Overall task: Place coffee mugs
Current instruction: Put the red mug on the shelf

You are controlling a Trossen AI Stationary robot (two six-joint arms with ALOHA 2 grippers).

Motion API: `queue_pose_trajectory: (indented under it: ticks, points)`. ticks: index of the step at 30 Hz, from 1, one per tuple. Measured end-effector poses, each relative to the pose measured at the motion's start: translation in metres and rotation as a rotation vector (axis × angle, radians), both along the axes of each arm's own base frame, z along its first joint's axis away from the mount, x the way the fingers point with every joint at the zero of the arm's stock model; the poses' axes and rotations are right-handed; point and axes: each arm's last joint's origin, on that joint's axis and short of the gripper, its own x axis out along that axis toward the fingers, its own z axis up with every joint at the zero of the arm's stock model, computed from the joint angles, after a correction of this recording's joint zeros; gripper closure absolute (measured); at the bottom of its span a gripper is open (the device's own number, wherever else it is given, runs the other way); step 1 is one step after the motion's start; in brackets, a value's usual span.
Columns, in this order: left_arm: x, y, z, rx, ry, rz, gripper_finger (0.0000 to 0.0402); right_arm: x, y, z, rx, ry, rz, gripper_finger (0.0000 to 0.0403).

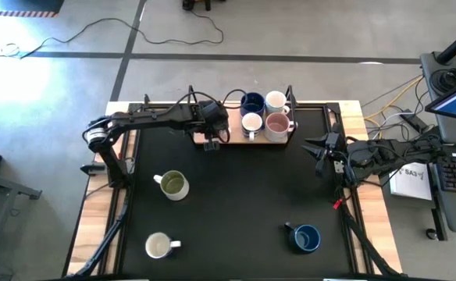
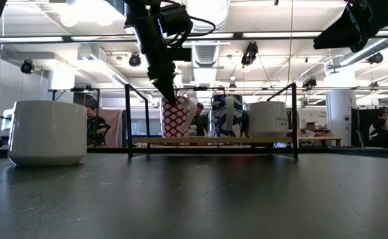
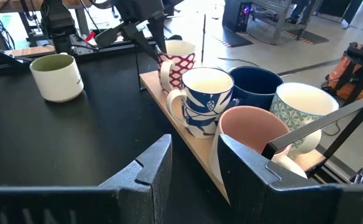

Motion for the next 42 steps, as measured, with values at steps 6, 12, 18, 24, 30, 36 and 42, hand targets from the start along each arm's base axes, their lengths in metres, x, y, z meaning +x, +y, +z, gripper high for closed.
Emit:
queue_pose_trajectory:
  ticks: [6,12,18,24,30,36,42]
  points:
    - [-0.0007,0.0029,0.0000,0.001,-0.003,0.008,0.0326,0.0000,0.0000,0.0000,0.000,0.000,0.000,0.0282]
    - [-0.0009,0.0035,0.0001,0.002,-0.004,0.010,0.0326,0.0000,0.0000,0.0000,0.000,0.000,0.000,0.0282]
    - [-0.0009,0.0034,0.0001,0.001,-0.003,0.010,0.0326,0.0000,0.0000,0.0001,0.000,0.000,0.000,0.0282]
    - [-0.0012,0.0032,-0.0002,-0.003,-0.002,0.015,0.0326,0.0000,0.0000,0.0000,0.000,0.000,0.000,0.0282]
    - [-0.0017,0.0025,-0.0007,-0.025,0.000,0.009,0.0326,0.0000,0.0000,0.0000,0.000,0.000,0.000,0.0282]
    - [-0.0021,0.0030,-0.0011,-0.052,-0.006,-0.001,0.0326,0.0000,0.0000,0.0000,0.000,0.000,0.000,0.0282]
    - [-0.0025,0.0039,-0.0011,-0.052,-0.006,0.001,0.0326,0.0000,0.0000,0.0000,0.000,0.000,0.000,0.0282]
